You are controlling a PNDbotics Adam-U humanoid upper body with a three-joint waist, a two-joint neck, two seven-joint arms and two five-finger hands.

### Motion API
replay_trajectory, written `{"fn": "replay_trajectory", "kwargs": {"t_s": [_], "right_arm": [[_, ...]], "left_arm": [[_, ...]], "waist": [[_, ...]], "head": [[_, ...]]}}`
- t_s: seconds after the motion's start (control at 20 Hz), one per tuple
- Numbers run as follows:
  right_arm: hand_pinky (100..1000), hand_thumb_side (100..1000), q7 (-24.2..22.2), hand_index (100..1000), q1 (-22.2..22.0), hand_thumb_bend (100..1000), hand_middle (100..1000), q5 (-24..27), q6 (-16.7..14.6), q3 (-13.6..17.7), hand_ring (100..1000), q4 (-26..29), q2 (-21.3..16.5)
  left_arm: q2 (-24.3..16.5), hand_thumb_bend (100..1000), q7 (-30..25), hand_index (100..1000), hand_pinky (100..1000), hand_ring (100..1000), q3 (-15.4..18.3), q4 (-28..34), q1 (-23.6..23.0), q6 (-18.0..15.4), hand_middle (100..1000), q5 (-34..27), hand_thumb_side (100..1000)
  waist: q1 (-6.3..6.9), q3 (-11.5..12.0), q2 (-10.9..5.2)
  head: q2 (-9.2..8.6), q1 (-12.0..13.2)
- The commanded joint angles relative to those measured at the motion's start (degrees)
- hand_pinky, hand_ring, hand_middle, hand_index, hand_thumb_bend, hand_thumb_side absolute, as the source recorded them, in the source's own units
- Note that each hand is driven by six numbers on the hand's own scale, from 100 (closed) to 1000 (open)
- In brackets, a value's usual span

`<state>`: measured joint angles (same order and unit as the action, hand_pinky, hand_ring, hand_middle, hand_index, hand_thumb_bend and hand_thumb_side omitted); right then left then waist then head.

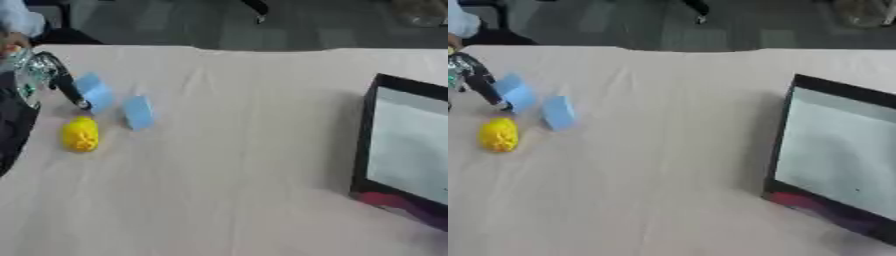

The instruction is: Pick up the objects with one hand, pass them to the other hand, and then place them into the box on the other side of the table.

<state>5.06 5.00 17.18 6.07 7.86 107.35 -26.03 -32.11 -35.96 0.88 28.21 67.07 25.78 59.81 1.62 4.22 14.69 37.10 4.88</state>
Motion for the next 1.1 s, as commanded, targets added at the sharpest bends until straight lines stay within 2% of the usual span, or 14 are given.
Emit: {"fn": "replay_trajectory", "kwargs": {"t_s": [0.05,0.2,0.45,0.65,0.95,1.1], "right_arm": [[1000,655,-0.11,1000,0.29,100,1000,-0.31,-0.06,0.11,1000,0.53,-1.07],[1000,656,-0.08,1000,0.25,100,1000,-0.3,-0.08,0.17,1000,0.52,-1.07],[1000,658,-0.05,1000,0.12,100,1000,-0.31,-0.06,0.19,1000,0.47,-1.14],[1000,658,-0.03,1000,0.11,100,1000,-0.41,-0.04,0.24,1000,0.47,-1.11],[1000,656,0.11,1000,0.12,100,1000,-0.35,-0.14,0.44,1000,0.62,-1.15],[1000,654,0.32,1000,0.07,100,1000,-0.31,-0.34,0.68,1000,0.85,-1.29]], "left_arm": [[-1.01,354,0.12,617,919,894,0.44,0.85,1.17,0.53,806,0.0,100],[-1.12,281,0.52,596,913,888,1.15,2.77,1.0,0.68,796,-2.34,100],[-1.52,241,1.18,570,905,880,0.89,5.6,0.83,0.89,782,-6.12,100],[-1.82,187,1.25,561,900,875,0.47,8.79,0.53,-0.24,772,-8.47,100],[-3.68,107,1.58,555,884,861,-0.28,18.32,-1.93,-1.89,750,-15.39,100],[-4.87,100,2.11,551,873,852,-1.11,24.26,-4.0,-2.36,739,-19.73,100]], "waist": [[0.04,-0.02,-0.51],[0.05,0.04,-0.56],[0.11,0.1,-0.61],[0.11,0.1,-0.59],[0.06,0.32,-0.45],[-0.08,0.68,-0.28]], "head": [[-0.21,0.22],[-0.07,0.24],[0.01,0.09],[-0.17,-0.06],[-0.39,-0.36],[-0.58,-0.9]]}}
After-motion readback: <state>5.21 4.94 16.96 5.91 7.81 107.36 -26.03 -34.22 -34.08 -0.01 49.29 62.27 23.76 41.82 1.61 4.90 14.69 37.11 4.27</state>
